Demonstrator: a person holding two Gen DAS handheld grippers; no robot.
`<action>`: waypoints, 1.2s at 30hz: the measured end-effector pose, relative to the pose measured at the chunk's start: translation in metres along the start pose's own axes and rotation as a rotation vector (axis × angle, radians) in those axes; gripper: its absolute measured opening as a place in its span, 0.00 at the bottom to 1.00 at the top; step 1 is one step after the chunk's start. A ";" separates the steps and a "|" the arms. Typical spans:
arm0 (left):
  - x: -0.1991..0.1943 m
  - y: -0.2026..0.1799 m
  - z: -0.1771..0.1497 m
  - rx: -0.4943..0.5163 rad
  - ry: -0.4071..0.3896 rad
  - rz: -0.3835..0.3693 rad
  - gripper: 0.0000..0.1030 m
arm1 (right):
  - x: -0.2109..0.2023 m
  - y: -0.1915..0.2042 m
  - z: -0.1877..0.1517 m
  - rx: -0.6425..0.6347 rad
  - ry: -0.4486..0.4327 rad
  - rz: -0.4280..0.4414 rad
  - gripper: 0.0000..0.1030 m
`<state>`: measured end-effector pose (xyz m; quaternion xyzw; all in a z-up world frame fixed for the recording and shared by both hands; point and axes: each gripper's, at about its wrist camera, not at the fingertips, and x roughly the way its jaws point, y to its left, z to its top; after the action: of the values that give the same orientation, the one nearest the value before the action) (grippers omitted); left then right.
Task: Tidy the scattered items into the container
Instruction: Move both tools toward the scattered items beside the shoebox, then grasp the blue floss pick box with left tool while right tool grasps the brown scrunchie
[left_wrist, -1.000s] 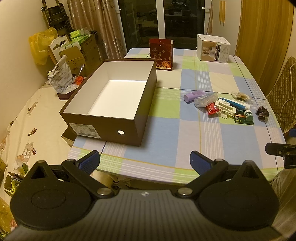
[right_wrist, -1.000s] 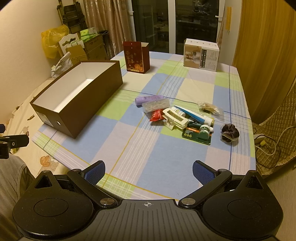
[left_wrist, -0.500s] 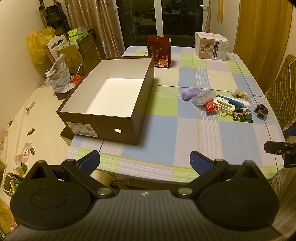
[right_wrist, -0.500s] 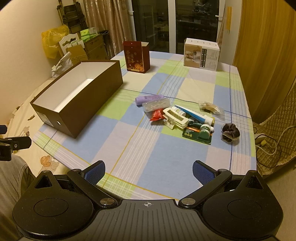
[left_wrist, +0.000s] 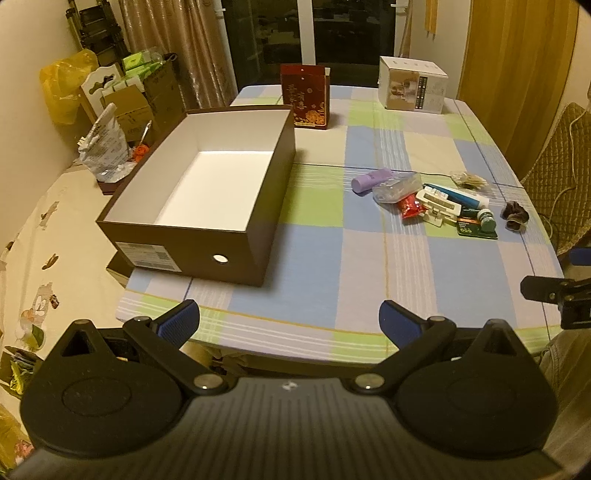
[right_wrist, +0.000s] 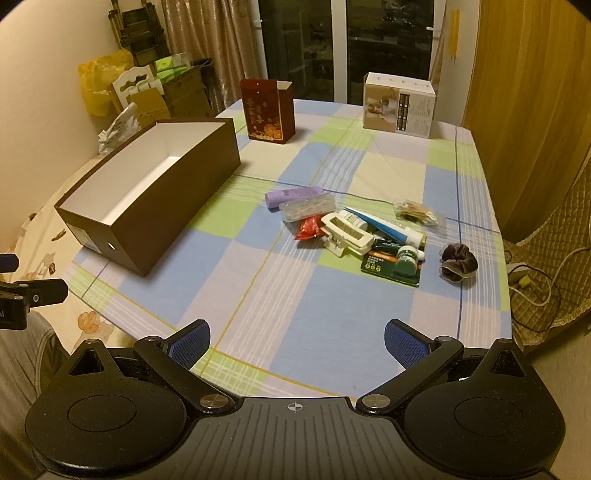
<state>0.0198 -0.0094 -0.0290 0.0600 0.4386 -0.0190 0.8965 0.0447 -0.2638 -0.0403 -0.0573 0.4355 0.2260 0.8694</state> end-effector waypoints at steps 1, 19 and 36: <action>0.002 -0.001 0.001 0.003 0.000 -0.004 0.99 | 0.001 -0.001 0.000 0.001 0.002 -0.001 1.00; 0.062 -0.046 0.028 0.113 0.075 -0.213 0.99 | 0.003 -0.045 -0.007 0.180 -0.038 -0.069 1.00; 0.121 -0.081 0.048 0.216 0.086 -0.307 0.95 | 0.022 -0.083 -0.023 0.284 -0.084 -0.121 1.00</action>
<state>0.1246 -0.0939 -0.1027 0.0891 0.4759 -0.1999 0.8518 0.0764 -0.3368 -0.0798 0.0496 0.4222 0.1115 0.8983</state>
